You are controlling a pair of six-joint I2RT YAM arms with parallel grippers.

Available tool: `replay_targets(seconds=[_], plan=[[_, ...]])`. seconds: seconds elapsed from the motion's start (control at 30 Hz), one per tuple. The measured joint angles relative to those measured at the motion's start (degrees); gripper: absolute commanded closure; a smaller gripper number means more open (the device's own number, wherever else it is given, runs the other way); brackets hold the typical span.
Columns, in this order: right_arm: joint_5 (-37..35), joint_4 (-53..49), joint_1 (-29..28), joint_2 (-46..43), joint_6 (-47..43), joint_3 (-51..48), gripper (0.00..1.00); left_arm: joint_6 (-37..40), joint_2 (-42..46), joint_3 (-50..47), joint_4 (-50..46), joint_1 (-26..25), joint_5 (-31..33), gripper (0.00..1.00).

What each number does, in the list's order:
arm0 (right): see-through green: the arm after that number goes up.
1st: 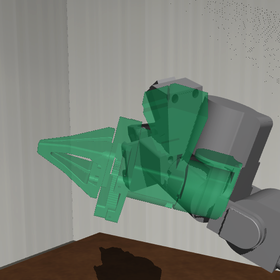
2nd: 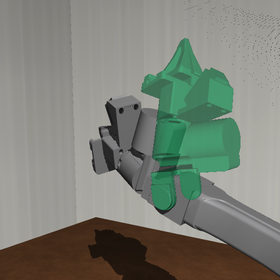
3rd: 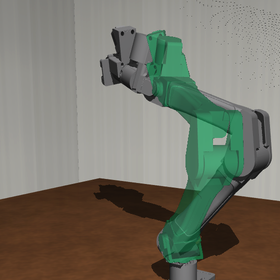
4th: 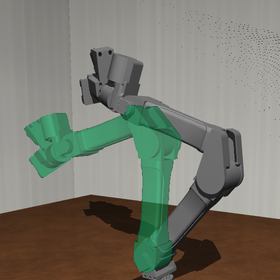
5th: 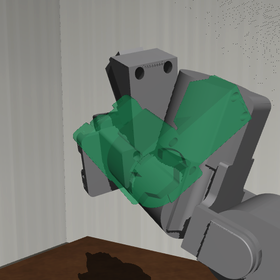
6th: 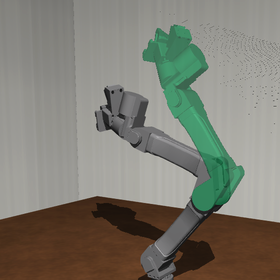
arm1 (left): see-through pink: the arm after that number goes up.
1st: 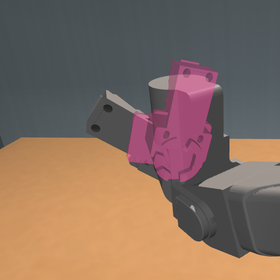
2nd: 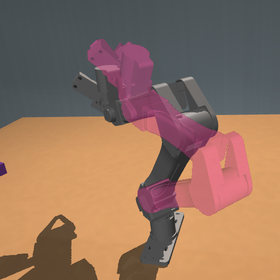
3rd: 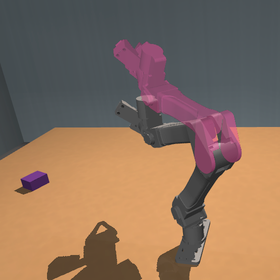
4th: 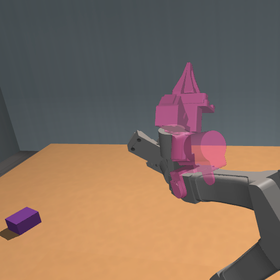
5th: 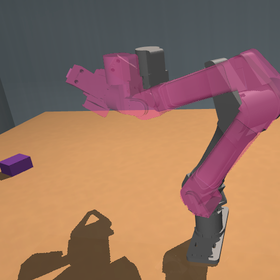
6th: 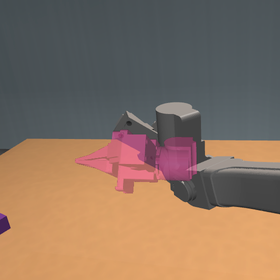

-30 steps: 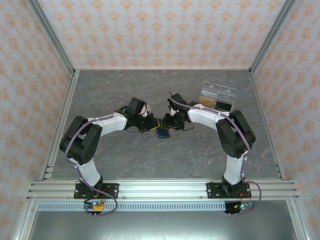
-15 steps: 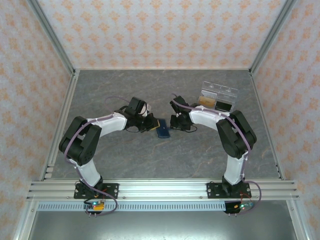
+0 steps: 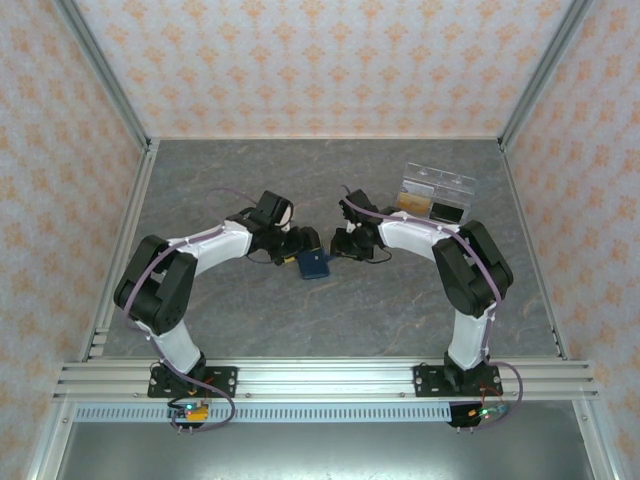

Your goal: Take the credit cards out of the card holder

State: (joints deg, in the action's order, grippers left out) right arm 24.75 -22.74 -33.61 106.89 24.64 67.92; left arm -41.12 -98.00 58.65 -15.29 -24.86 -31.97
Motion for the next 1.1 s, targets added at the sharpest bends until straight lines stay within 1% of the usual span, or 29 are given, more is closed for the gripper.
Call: replay_targets(seconds=[0.17, 0.27, 0.33, 0.47, 0.6, 0.7, 0.8, 1.1], plan=[[1.4, 0.8, 0.0, 0.0, -0.5, 0.0, 0.59, 0.7, 1.8, 1.5, -3.1, 0.1, 4.6, 0.07], [0.4, 0.0, 0.0, 0.6, -0.4, 0.8, 0.58, 0.6, 3.4, 1.6, -4.6, 0.2, 7.5, 0.01], [-0.1, -0.3, 0.0, 1.4, -0.4, 1.5, 0.59, 0.6, 4.5, 1.6, -5.2, 0.5, 9.2, 0.00], [1.2, -0.2, 0.0, 2.3, -0.1, 1.7, 0.67, 0.4, 6.2, 1.5, -5.8, 1.0, 11.7, 0.00], [3.7, 0.6, 0.0, 2.4, 0.1, 1.9, 0.84, -0.2, 7.9, 0.5, -6.4, 1.9, 13.0, 0.00], [5.1, 2.0, 0.0, 2.3, 0.6, 1.8, 0.90, -0.9, 9.0, -0.5, -6.9, 2.9, 13.6, 0.00], [5.9, 3.1, 0.0, 1.6, 1.0, 1.7, 0.93, -1.4, 10.4, -1.8, -7.5, 3.9, 14.7, 0.00], [10.6, 4.3, -0.3, -6.3, 0.9, 2.6, 0.94, -2.9, 19.3, -6.9, -9.0, 5.4, 20.0, 0.00]])
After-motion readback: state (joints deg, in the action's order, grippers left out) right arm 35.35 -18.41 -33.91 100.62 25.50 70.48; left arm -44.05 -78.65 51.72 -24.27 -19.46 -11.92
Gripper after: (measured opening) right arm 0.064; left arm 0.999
